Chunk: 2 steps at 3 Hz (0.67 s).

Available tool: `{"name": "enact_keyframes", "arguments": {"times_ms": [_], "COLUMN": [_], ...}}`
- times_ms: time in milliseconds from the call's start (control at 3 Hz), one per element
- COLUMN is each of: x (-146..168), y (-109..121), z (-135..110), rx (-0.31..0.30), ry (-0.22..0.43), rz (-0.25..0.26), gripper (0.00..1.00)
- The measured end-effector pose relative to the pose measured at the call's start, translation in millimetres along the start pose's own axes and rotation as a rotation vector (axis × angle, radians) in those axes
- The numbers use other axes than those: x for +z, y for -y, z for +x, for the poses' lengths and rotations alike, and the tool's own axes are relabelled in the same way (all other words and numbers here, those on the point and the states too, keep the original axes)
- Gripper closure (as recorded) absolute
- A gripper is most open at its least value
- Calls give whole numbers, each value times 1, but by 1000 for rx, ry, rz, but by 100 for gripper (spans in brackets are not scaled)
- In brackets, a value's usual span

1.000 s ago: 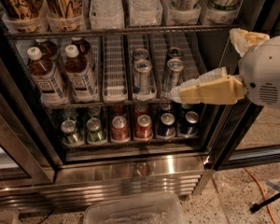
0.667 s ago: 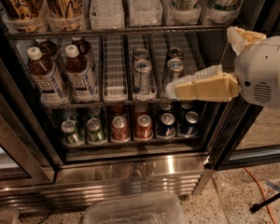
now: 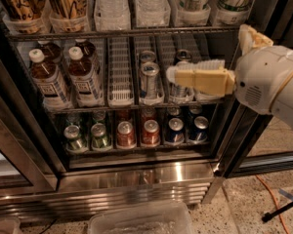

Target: Pick water bottle from top shelf of fridge

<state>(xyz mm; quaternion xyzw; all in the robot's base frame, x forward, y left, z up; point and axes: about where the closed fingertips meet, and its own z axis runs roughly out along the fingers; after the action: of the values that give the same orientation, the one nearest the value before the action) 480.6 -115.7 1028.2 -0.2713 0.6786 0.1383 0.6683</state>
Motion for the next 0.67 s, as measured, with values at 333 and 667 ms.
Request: {"name": "enact_keyframes", "arguments": {"times_ms": [333,667], "x": [16,25], "y": [-14,-33], "z": [-24,-34], "rx": [1,-48], "ry": [129,155], "rz": [-33,-66], "gripper": [0,0]}}
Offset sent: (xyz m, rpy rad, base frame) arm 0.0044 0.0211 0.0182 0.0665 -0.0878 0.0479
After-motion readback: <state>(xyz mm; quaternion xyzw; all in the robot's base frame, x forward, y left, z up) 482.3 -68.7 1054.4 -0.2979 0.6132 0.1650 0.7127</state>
